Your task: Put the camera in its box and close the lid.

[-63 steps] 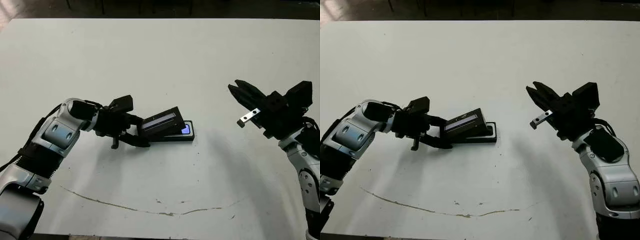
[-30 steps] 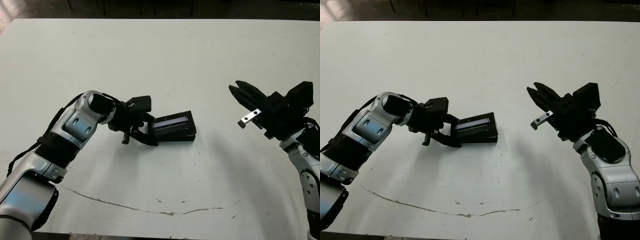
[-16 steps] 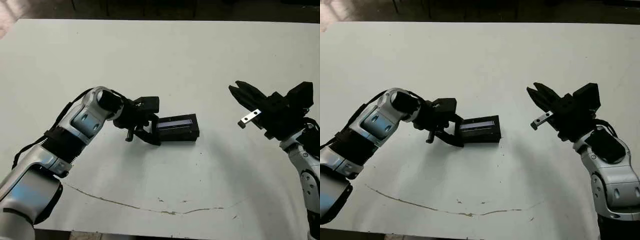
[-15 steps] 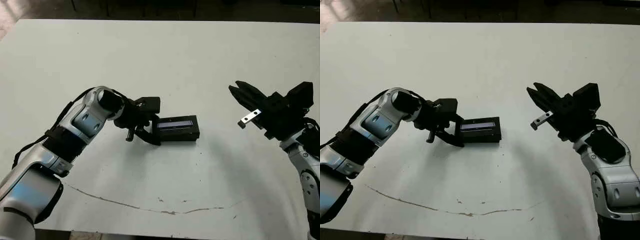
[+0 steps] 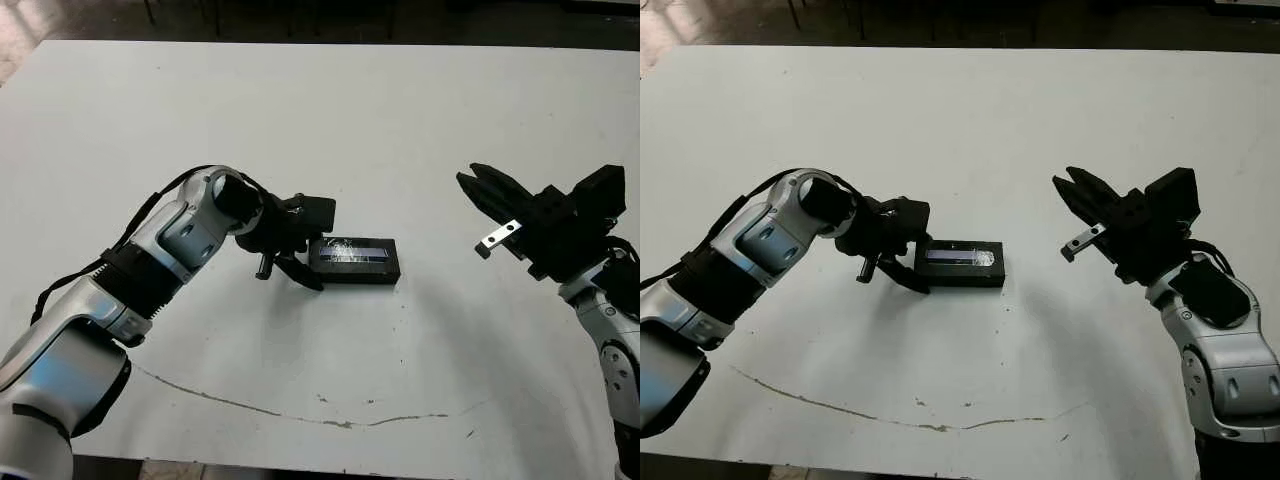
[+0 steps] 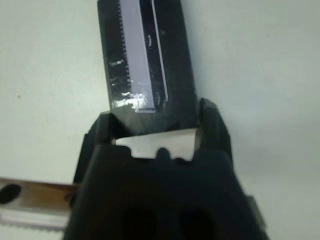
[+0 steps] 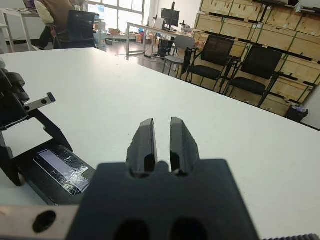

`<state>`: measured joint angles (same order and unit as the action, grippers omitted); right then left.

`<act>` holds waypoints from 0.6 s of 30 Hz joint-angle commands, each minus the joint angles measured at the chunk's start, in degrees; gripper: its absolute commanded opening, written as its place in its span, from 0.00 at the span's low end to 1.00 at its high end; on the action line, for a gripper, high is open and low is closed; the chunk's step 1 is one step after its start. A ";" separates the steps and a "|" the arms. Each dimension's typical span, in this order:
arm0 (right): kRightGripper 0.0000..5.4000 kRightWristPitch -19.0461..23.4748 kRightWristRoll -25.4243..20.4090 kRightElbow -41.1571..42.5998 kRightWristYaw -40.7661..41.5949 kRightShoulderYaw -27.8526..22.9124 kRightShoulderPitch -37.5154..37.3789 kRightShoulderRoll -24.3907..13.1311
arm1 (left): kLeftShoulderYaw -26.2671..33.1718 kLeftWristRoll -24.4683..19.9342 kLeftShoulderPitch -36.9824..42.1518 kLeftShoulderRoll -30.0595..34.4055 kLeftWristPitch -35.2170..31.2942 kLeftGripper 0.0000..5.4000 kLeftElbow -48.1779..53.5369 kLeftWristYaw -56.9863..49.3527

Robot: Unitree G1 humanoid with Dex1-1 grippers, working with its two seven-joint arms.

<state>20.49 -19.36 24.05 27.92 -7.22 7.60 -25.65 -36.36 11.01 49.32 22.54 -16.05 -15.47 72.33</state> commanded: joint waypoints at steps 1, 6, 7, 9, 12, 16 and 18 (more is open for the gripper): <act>0.00 -0.24 0.17 -0.34 0.09 0.27 -1.13 0.00 | -4.14 3.79 -1.79 -1.33 -1.37 0.26 -1.78 -0.14; 0.00 -0.24 0.25 -0.32 -0.11 0.33 -1.10 -0.09 | -4.84 5.26 -2.14 0.63 3.61 0.48 -2.78 0.34; 0.00 -0.29 0.20 -0.44 -0.05 0.31 -1.06 -0.09 | -4.71 5.35 -2.36 0.98 4.55 0.53 -3.09 0.37; 0.00 -0.35 0.06 -0.67 0.15 0.30 -0.93 -0.13 | -4.32 5.45 -2.82 1.81 5.70 0.61 -3.88 0.58; 0.00 -0.20 0.23 -0.46 0.02 0.40 -0.89 -0.23 | -3.77 5.31 -3.41 3.27 7.48 0.75 -5.52 0.98; 0.00 -0.62 0.36 -0.81 0.07 0.57 -0.60 -0.08 | -2.90 5.59 -4.43 5.41 8.91 0.91 -7.43 1.25; 0.00 -0.20 0.18 -0.79 0.01 0.61 -0.43 -0.09 | -1.81 5.25 -5.55 6.83 10.36 0.98 -7.85 1.03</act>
<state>19.87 -19.28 23.89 27.92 -6.89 7.57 -25.64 -35.54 12.64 50.13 25.82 -5.50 -19.27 72.93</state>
